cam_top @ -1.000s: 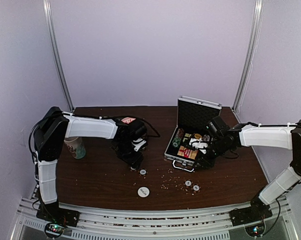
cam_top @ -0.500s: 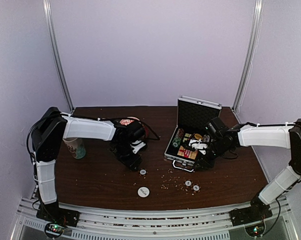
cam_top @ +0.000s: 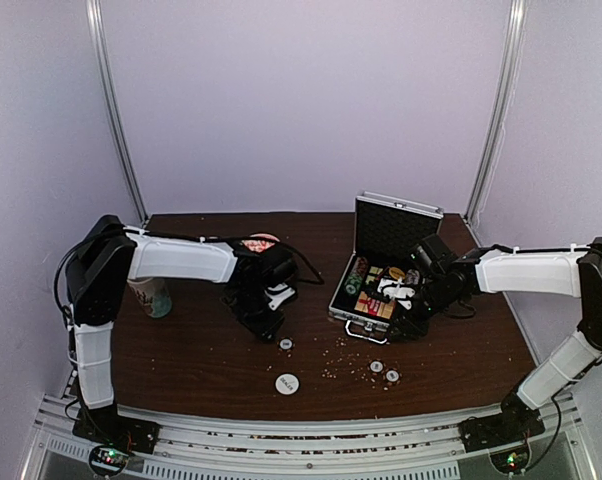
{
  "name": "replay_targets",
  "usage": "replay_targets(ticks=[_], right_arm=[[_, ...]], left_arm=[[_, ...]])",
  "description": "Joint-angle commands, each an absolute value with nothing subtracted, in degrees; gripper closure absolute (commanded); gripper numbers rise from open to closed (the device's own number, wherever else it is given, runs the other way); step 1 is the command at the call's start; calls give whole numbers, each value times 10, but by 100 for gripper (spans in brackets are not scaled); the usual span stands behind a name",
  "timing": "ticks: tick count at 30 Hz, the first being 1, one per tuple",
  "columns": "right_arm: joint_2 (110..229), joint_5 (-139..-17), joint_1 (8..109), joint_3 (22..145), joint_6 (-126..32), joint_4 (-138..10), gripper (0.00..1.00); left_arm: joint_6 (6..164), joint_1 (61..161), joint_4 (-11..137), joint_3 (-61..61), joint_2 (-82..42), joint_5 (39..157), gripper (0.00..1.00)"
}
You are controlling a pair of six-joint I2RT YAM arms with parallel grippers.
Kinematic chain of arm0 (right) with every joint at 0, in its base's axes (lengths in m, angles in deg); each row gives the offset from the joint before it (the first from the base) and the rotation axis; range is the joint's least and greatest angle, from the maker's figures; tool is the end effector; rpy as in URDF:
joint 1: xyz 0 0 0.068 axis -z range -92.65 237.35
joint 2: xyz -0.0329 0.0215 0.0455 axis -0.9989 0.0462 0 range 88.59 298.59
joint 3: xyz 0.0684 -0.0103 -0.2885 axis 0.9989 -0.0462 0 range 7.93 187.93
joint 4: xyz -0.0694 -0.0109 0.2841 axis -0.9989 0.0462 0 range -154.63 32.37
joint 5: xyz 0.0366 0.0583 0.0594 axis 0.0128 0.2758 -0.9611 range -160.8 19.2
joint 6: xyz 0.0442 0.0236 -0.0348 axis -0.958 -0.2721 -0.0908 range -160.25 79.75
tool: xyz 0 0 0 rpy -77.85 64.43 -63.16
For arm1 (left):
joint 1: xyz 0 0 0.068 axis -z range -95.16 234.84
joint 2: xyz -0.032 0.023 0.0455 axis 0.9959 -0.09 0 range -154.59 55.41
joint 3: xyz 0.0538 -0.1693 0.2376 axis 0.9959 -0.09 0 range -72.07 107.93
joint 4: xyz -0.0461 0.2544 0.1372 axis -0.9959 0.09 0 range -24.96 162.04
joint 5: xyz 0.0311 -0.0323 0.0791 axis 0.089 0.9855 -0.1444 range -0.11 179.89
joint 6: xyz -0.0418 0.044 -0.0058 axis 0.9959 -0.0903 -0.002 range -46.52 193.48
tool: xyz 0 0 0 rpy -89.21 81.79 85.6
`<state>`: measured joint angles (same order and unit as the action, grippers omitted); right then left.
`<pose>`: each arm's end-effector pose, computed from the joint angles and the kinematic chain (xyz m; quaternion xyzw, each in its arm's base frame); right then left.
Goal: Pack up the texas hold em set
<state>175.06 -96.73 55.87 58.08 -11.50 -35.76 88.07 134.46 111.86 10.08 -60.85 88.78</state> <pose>0.2540 0.1789 0.1808 -0.5192 0.7991 0.2240 0.2040 0.2796 -0.3273 0.1479 0.2994 0.9508 -0.0339 0.0720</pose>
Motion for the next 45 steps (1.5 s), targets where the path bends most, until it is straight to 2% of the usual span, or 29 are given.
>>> replay_targets(ticks=[1, 12, 19, 45], right_arm=[[1753, -966, 561, 590, -114, -357, 49], [1754, -965, 561, 590, -114, -358, 49], [1757, -965, 561, 591, -113, -357, 49], [1761, -967, 560, 591, -112, -355, 49]], left_arm=[[891, 1348, 1120, 137, -597, 901, 68], [867, 1364, 1102, 149, -601, 963, 67], [863, 1370, 1100, 152, -617, 967, 65], [861, 1386, 1095, 165, -654, 968, 65]])
